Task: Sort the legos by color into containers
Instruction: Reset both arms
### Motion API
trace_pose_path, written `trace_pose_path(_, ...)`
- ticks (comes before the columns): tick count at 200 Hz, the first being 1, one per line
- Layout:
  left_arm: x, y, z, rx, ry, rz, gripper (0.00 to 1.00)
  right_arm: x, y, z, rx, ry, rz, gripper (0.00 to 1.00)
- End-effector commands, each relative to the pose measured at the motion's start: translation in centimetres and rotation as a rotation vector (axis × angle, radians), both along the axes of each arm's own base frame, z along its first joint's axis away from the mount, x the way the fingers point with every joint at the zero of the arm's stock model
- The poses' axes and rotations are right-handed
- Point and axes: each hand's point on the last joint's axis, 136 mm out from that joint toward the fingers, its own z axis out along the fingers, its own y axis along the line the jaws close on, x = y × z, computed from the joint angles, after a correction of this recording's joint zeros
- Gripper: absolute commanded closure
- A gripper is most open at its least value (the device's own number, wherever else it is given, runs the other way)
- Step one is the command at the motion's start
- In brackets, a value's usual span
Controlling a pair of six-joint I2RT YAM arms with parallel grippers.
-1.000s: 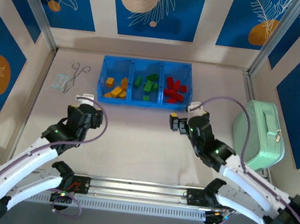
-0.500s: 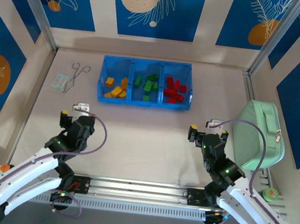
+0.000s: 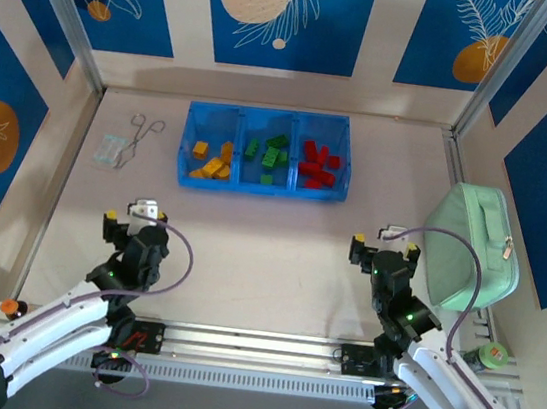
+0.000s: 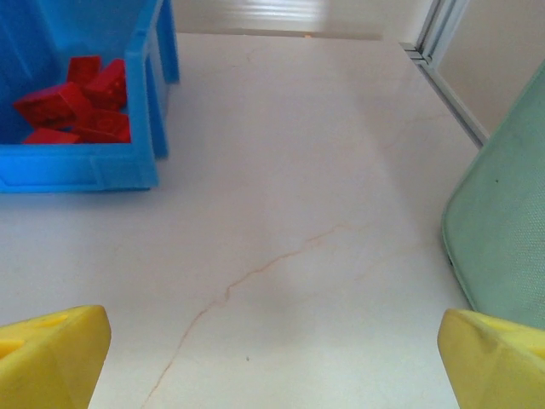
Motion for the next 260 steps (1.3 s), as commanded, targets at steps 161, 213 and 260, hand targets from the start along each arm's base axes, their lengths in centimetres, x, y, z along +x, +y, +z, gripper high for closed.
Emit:
trace_pose_path(161, -1.4, 2.2, 2.2, -0.061, -0.185, 0.115, 0.08, -0.1, -1.8, -0.3, 0.150, -0.025, -0.044, 0.01)
trace_pose_path(213, -0.2, 1.7, 1.9, -0.059, -0.169, 0.088, 0.07, 1.9, -2.8, -0.7, 0.213, -0.024, -0.067, 0.01)
trace_pose_path(260, 1.1, 2.0, 1.3, -0.080, -0.140, 0.094, 0.07, 4.2, -3.1, -1.4, 0.218, 0.026, -0.086, 0.01)
